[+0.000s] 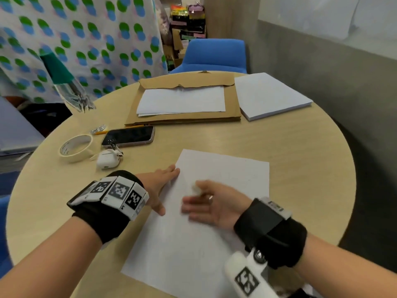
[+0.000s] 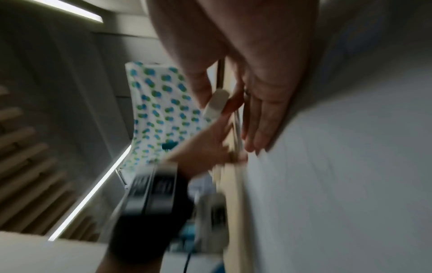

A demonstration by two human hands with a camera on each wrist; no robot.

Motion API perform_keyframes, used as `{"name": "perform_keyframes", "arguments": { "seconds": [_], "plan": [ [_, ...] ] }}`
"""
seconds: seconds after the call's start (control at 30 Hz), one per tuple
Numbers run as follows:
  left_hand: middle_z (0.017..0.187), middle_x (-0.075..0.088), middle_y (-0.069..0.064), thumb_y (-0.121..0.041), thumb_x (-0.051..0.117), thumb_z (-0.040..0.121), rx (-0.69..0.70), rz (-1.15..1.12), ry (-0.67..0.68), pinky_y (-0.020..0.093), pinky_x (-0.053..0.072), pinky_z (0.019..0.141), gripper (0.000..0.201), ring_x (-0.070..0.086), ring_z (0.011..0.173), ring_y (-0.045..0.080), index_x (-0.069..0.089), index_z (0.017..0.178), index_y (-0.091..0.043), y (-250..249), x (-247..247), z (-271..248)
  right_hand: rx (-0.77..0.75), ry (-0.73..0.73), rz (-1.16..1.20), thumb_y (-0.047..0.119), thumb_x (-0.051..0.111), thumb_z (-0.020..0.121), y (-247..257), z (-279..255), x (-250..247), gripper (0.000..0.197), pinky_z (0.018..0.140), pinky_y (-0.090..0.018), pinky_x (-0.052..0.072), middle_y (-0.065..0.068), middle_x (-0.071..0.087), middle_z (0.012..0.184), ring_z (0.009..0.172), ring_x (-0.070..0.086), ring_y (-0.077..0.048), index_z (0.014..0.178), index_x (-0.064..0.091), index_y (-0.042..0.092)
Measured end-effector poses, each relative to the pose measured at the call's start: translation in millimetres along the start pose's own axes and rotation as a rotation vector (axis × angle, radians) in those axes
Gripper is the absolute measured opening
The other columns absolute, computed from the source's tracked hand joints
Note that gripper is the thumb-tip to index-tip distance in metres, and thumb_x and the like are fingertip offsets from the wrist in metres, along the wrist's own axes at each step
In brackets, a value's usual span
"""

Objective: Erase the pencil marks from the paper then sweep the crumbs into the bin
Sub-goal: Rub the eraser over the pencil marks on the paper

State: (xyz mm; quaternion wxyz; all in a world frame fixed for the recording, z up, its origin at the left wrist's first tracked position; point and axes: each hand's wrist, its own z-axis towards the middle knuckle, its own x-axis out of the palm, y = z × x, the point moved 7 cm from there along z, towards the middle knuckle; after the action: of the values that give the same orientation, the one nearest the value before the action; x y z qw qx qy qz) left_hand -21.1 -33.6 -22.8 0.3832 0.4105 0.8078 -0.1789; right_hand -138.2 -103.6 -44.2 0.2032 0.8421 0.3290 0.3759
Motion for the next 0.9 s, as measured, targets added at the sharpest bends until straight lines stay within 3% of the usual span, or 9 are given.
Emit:
{"name": "perform_keyframes", "arguments": {
  "seconds": [0.07,0.17,0.23,0.3,0.43,0.57,0.67,0.77,0.9],
  "plan": [
    [0.156,-0.017,-0.005,-0.026,0.072,0.079,-0.002,0.01,0.01,0.033,0.009,0.117,0.11,-0.003,0.146,0.015,-0.013,0.148,-0.02,-0.9,-0.6,-1.0,-0.255,-0.251,0.168,0.021,0.049,0.094,40.6,4.0,-35.9,0.018,0.061,-0.029,0.052,-0.01,0.057,0.078,0.071,0.059,-0.023,0.082,0.05,0.008],
    [0.157,-0.017,-0.005,-0.026,0.071,0.079,0.005,0.019,0.023,0.034,0.011,0.117,0.109,-0.001,0.146,0.016,-0.014,0.148,-0.021,-2.0,-0.2,-1.1,-0.572,-0.59,0.187,0.023,0.052,0.091,83.7,-13.4,-73.8,0.013,0.075,-0.03,0.044,-0.004,0.054,0.085,0.081,0.052,-0.017,0.091,0.051,0.01],
    [0.156,-0.017,-0.006,-0.026,0.072,0.079,0.005,0.018,0.016,0.034,0.012,0.117,0.11,0.0,0.146,0.015,-0.014,0.148,-0.021,-0.5,-1.1,0.0,-0.558,-0.462,0.221,0.023,0.052,0.091,80.6,-11.5,-55.8,0.012,0.066,-0.026,0.042,-0.001,0.054,0.08,0.075,0.053,-0.015,0.084,0.052,0.013],
    [0.156,-0.018,-0.006,-0.027,0.072,0.079,-0.002,0.009,0.016,0.033,0.011,0.117,0.11,-0.002,0.146,0.016,-0.014,0.148,-0.021,1.2,0.0,0.8,-0.35,-0.172,0.254,0.021,0.051,0.092,51.5,-1.8,-16.1,0.018,0.06,-0.023,0.045,-0.005,0.057,0.078,0.07,0.058,-0.016,0.076,0.052,0.013],
    [0.156,-0.019,-0.003,-0.027,0.073,0.078,0.002,0.012,0.004,0.032,0.009,0.117,0.112,-0.004,0.146,0.019,-0.015,0.148,-0.02,-0.2,1.3,-0.6,-0.011,0.106,0.038,0.023,0.051,0.093,-2.1,8.1,25.3,0.017,0.067,-0.03,0.054,-0.012,0.06,0.087,0.075,0.063,-0.024,0.083,0.055,0.01],
    [0.156,-0.019,-0.004,-0.027,0.072,0.079,0.008,0.011,0.026,0.035,0.01,0.117,0.111,-0.004,0.146,0.017,-0.015,0.148,-0.019,-0.5,-0.1,-2.1,-0.386,-0.392,0.282,0.017,0.051,0.091,57.3,21.2,-42.1,0.017,0.048,-0.025,0.047,-0.008,0.053,0.07,0.061,0.053,-0.018,0.075,0.049,0.011],
    [0.156,-0.019,-0.005,-0.027,0.072,0.079,0.011,0.004,0.033,0.035,0.011,0.119,0.111,-0.004,0.146,0.016,-0.015,0.148,-0.02,0.3,0.7,-1.7,-0.618,-0.751,0.177,0.03,0.052,0.087,95.8,1.0,-80.2,0.017,0.06,-0.03,0.038,-0.001,0.045,0.07,0.06,0.041,-0.015,0.085,0.05,0.013],
    [0.156,-0.018,-0.007,-0.026,0.072,0.079,0.001,-0.011,0.025,0.035,0.01,0.118,0.111,-0.003,0.146,0.015,-0.015,0.148,-0.023,3.3,1.3,0.0,-0.531,-0.452,0.257,0.026,0.05,0.092,77.4,6.5,-45.9,0.018,0.062,-0.027,0.042,-0.003,0.055,0.076,0.065,0.052,-0.015,0.08,0.053,0.012],
    [0.156,-0.018,-0.005,-0.028,0.073,0.078,-0.008,-0.007,0.015,0.033,0.01,0.117,0.113,-0.003,0.146,0.017,-0.015,0.148,-0.022,4.1,3.8,2.1,-0.153,0.045,0.069,0.021,0.05,0.094,6.3,10.7,19.8,0.018,0.067,-0.028,0.051,-0.009,0.061,0.084,0.076,0.062,-0.02,0.083,0.057,0.009]
  ]
}}
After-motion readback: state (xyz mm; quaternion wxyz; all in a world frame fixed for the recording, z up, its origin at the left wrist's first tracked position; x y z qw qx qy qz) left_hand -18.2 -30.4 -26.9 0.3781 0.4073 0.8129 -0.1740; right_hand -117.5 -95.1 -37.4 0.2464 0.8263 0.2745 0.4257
